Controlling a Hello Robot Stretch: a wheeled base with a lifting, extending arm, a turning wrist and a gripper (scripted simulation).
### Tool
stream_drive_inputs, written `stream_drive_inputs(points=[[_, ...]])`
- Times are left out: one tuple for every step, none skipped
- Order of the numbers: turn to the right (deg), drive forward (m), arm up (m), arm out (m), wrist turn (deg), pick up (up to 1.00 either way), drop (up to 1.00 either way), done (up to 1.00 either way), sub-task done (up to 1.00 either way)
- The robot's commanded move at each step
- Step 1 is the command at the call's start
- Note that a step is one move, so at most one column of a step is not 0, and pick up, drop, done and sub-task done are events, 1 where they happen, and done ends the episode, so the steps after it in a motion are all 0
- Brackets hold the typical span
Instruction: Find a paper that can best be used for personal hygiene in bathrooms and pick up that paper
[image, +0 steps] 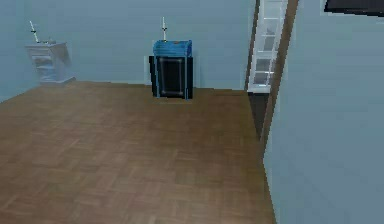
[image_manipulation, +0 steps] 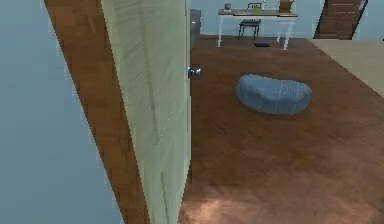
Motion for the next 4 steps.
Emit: stream_drive_inputs(points=[[6.0,0.00,0.00,0.00,0.0,0.00,0.00,0.00,0.00],[0.0,1.00,0.00,0.00,0.0,0.00,0.00,0.00,0.00],[3.0,0.00,0.00,0.00,0.0,0.00,0.00,0.00,0.00],[-45.0,0.00,0.00,0.00,0.0,0.00,0.00,0.00,0.00]])
